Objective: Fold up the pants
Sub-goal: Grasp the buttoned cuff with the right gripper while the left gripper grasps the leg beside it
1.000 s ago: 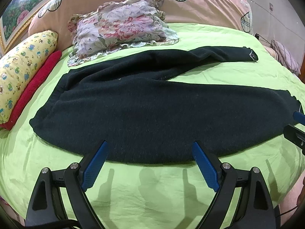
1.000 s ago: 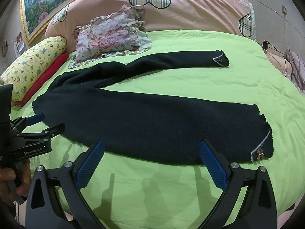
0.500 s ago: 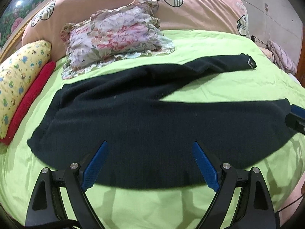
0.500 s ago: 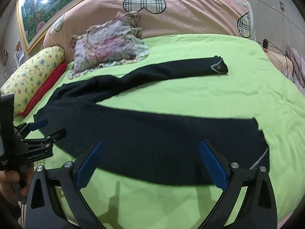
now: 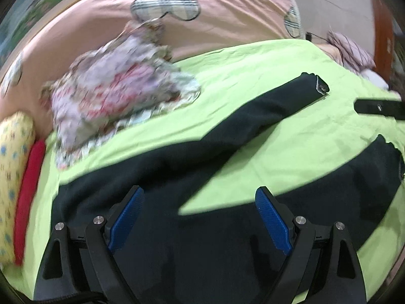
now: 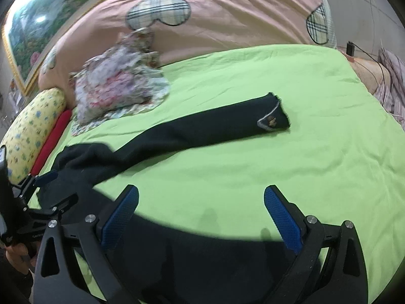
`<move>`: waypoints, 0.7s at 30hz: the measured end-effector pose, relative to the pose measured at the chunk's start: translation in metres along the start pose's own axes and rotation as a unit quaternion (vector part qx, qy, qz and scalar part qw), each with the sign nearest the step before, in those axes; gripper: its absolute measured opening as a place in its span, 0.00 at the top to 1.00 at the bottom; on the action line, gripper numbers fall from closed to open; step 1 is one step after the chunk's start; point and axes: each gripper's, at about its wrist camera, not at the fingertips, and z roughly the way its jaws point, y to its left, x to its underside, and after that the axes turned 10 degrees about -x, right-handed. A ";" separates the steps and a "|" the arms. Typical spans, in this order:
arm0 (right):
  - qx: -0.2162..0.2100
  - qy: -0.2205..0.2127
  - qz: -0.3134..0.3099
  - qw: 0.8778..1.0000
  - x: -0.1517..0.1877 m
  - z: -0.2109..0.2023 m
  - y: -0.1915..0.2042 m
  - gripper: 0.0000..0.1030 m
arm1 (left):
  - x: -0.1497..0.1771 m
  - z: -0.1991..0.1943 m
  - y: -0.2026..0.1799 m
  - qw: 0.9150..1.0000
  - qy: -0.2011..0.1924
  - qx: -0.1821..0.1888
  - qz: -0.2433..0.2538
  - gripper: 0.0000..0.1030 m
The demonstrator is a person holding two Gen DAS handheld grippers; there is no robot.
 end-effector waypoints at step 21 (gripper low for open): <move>-0.015 0.044 0.242 0.969 -0.058 0.096 -0.135 0.57 | -0.062 0.108 -0.068 0.987 0.003 0.065 0.150 0.13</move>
